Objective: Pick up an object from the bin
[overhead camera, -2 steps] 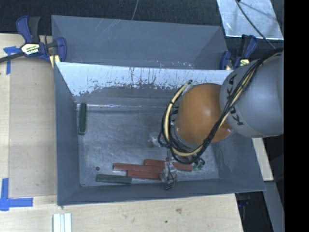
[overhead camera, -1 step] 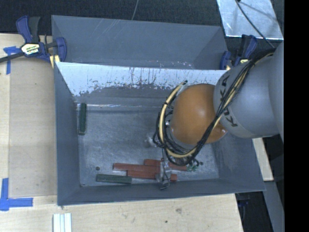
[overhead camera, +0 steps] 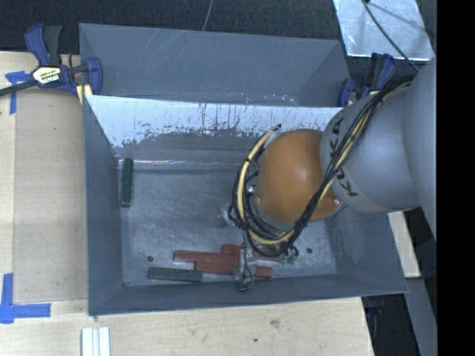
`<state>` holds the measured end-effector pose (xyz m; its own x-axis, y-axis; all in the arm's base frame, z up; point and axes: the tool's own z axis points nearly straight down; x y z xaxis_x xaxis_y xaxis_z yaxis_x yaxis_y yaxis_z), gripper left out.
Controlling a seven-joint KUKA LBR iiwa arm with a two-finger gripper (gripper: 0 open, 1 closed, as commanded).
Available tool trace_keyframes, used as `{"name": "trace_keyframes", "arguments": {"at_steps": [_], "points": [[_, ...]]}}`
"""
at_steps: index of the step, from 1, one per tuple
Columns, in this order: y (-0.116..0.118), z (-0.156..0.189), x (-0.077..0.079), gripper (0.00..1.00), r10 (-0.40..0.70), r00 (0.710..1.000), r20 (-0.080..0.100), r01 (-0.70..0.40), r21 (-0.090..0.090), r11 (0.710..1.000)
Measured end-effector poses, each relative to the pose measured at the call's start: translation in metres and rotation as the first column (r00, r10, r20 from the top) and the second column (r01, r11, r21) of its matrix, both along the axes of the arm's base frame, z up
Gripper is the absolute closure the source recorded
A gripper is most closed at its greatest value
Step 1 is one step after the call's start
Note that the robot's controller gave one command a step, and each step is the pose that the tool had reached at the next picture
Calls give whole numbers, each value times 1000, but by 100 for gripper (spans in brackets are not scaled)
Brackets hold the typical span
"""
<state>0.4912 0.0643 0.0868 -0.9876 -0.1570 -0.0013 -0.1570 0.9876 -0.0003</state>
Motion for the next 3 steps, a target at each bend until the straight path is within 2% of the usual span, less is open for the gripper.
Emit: {"name": "trace_keyframes", "arguments": {"at_steps": [1, 2, 3], "points": [[-11, 21, 17, 0, 36, 999, 1, -36, 1, 999], [20, 10, 6, 0, -1, 1000, 2, 1, -1, 1000], [-55, -5, 6, 100, -47, 999, 0, 47, -1, 999]]}}
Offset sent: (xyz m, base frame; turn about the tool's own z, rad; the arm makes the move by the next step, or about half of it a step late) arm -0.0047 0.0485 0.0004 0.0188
